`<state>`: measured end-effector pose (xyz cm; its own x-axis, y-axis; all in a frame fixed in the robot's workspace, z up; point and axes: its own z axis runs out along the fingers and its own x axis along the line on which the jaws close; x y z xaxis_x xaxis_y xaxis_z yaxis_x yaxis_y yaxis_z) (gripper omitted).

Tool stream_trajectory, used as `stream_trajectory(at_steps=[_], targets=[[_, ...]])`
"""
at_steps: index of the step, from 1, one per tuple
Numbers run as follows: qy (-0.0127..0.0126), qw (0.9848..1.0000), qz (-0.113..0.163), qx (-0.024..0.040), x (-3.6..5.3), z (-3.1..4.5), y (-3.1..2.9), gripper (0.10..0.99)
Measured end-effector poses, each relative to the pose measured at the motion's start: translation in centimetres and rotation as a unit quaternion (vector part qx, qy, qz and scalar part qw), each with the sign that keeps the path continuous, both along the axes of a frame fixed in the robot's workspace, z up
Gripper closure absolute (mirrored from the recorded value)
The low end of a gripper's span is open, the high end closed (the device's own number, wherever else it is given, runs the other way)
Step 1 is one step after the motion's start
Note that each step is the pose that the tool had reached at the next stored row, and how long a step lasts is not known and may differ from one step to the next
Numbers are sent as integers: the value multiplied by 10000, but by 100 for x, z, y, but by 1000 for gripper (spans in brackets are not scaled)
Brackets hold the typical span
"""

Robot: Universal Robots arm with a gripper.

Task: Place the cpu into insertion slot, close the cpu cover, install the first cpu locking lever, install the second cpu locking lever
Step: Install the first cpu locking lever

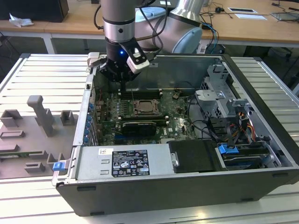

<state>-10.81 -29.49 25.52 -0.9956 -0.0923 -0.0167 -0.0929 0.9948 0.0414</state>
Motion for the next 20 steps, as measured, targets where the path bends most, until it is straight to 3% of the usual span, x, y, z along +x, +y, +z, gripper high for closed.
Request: stream_trajectory(at_steps=[20], targets=[[0,10000,0,0,73,-6,0,980]])
